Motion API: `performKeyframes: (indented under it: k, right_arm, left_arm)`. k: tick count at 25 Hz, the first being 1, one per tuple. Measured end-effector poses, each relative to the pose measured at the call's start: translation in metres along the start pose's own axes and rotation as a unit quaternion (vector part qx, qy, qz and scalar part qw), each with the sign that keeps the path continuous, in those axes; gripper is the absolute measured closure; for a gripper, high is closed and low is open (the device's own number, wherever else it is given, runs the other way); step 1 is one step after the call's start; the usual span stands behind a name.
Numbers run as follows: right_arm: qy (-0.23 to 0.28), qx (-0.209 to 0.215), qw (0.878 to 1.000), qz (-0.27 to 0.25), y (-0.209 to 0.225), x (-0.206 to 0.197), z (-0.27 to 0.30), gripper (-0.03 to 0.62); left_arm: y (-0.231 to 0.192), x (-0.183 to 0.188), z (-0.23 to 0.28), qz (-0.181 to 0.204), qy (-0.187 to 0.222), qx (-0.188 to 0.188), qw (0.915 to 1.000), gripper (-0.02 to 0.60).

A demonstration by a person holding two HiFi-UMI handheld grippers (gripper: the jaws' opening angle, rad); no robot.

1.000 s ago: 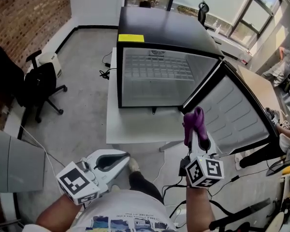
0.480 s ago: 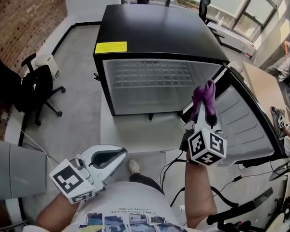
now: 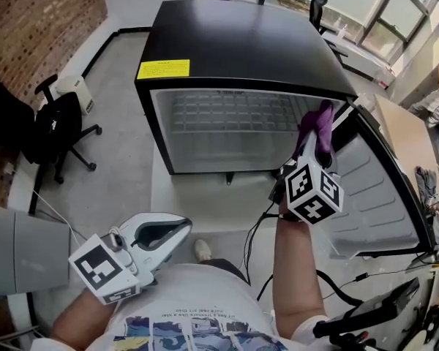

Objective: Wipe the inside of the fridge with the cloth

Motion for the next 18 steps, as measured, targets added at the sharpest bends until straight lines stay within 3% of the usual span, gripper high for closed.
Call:
performKeyframes:
  k: [18]
  right_arm:
    - [-0.024,-0.003,1.000,-0.012,-0.018,-0.016,0.069,0.540]
  left_arm:
    - [-0.015,0.003,0.001,-0.020,0.011,0.036,0.9991,0.577]
Point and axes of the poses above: the fingertips, and each gripper's own axes: z forward along the fingers, y to its right, x out of its top, the point moved 2 cm from there along -z, backward along the fingers, and after that the axes turned 7 degrees about -z, right-handed, at the moved point
